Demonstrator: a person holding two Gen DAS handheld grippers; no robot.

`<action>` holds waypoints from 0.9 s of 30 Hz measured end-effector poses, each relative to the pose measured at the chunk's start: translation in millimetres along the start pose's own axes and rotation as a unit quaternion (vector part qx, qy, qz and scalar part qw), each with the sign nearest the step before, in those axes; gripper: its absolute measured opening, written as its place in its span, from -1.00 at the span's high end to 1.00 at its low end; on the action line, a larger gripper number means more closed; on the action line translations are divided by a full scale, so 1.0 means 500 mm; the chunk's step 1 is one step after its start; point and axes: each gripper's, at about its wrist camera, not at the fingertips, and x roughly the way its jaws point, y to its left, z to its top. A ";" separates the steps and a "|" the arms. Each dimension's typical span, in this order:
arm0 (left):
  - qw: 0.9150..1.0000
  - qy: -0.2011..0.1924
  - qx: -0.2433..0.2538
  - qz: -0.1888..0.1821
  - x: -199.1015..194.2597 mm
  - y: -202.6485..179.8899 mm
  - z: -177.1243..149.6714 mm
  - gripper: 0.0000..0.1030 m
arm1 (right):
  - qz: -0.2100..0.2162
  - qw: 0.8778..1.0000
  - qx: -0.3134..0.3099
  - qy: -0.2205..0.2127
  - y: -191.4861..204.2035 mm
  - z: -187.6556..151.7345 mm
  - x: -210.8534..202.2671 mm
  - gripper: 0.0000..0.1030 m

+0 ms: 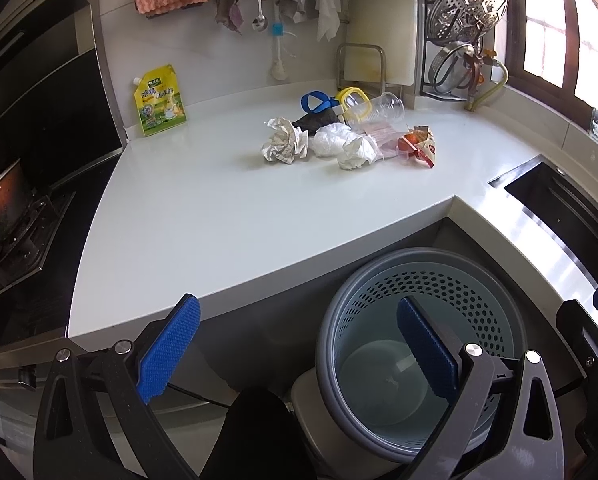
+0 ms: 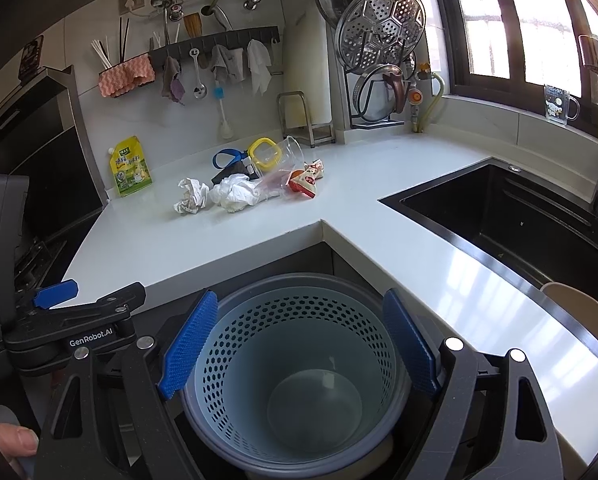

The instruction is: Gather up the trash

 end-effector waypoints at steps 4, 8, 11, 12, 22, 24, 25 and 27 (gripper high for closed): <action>1.000 0.000 0.000 0.000 -0.001 -0.001 0.000 -0.88 | 0.000 1.000 0.000 0.000 -0.001 -0.001 0.001 -0.57; 1.000 0.002 0.000 -0.001 -0.001 -0.001 0.002 -0.88 | 0.000 1.000 0.000 0.000 0.000 -0.002 0.001 -0.57; 1.000 0.002 0.001 -0.002 -0.003 -0.002 0.000 -0.88 | 0.000 1.000 0.000 0.000 -0.001 -0.003 0.001 -0.57; 1.000 0.002 0.002 -0.003 -0.003 -0.002 0.000 -0.88 | 0.000 1.000 0.000 0.000 -0.001 -0.003 0.001 -0.57; 1.000 0.001 0.002 -0.010 -0.011 -0.003 -0.001 -0.88 | -0.003 1.000 0.000 0.002 -0.006 -0.007 0.005 -0.57; 1.000 -0.001 0.003 -0.010 -0.012 -0.003 -0.001 -0.88 | -0.004 1.000 0.001 0.002 -0.008 -0.009 0.005 -0.57; 1.000 -0.001 0.004 -0.009 -0.012 -0.003 -0.001 -0.88 | -0.004 1.000 0.001 0.002 -0.008 -0.010 0.004 -0.57; 1.000 0.001 0.003 -0.010 -0.011 -0.002 -0.002 -0.88 | -0.006 1.000 0.001 0.002 -0.007 -0.011 0.005 -0.57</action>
